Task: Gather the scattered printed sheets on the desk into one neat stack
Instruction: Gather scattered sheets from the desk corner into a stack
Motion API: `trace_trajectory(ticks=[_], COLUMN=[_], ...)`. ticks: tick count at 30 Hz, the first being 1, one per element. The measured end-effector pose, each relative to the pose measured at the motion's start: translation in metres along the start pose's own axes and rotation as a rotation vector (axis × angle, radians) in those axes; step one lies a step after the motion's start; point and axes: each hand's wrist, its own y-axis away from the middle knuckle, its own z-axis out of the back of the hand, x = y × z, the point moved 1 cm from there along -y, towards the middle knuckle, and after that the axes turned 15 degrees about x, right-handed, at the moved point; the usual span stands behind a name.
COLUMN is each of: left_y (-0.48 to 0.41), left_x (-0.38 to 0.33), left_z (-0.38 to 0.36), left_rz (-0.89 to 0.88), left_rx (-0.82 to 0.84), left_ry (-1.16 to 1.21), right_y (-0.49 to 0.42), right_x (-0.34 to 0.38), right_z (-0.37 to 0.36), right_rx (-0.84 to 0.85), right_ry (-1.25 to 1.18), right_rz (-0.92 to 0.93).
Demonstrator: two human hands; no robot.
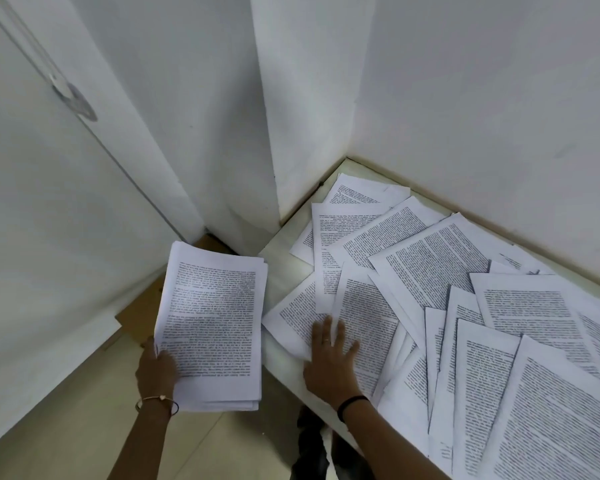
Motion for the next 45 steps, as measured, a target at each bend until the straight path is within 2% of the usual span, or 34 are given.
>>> trace_trajectory(ticks=[3, 6, 9, 12, 16, 20, 22, 26, 29, 33, 35, 37, 40, 41, 42, 45], left_y=[0.005, 0.010, 0.014, 0.019, 0.028, 0.021, 0.020, 0.009, -0.008, -0.014, -0.009, -0.004, 0.004, 0.006, 0.006, 0.011], left_x=[0.000, -0.005, -0.012, -0.023, -0.043, -0.055, -0.063, -0.069, -0.075, -0.096, -0.109, -0.124, -0.143, -0.146, -0.149, -0.165], left_z=[-0.003, -0.010, -0.023, -0.041, -0.060, -0.069, -0.070, -0.068, -0.071, -0.082, -0.094, -0.113, -0.143, -0.152, -0.163, -0.186], left_rz=[-0.037, -0.066, -0.082, -0.061, -0.091, -0.163, -0.195, -0.196, -0.229, -0.283, -0.378, -0.416, -0.153, -0.113, -0.135, -0.278], left_rx=[0.025, 0.091, 0.199, 0.368, 0.628, 0.698, 0.689, 0.550, 0.508, 0.254, 0.185, 0.334, 0.828, 0.911, 0.941, 0.854], left_ry=[0.013, 0.020, 0.030, 0.063, 0.119, -0.048, -0.148, -0.195, -0.295, -0.337, -0.310, -0.226, -0.026, -0.020, -0.041, -0.130], right_y=[0.001, 0.001, 0.004, 0.013, 0.017, 0.018, 0.017, 0.013, 0.011, 0.008, 0.006, 0.005, 0.007, 0.007, 0.007, 0.003], right_x=[-0.005, -0.030, -0.066, -0.096, -0.114, -0.116, -0.116, -0.115, -0.113, -0.105, -0.100, -0.097, -0.098, -0.101, -0.105, -0.121], right_z=[0.010, 0.029, 0.051, 0.076, 0.080, 0.072, 0.070, 0.065, 0.064, 0.061, 0.060, 0.058, 0.057, 0.057, 0.057, 0.062], right_rx=[0.017, -0.056, -0.251, -0.396, -0.460, -0.436, -0.420, -0.367, -0.344, -0.371, -0.339, -0.274, -0.142, -0.119, -0.110, -0.212], right_ry=[0.045, 0.064, -0.260, -0.523, -0.554, -0.604, -0.621, -0.646, -0.673, -0.623, -0.525, -0.412, -0.350, -0.351, -0.339, -0.156], right_rz=[-0.050, -0.067, -0.059, -0.171, -0.165, -0.113, -0.086, -0.039, -0.011, 0.018, 0.040, 0.071, 0.070, 0.061, 0.051, 0.027])
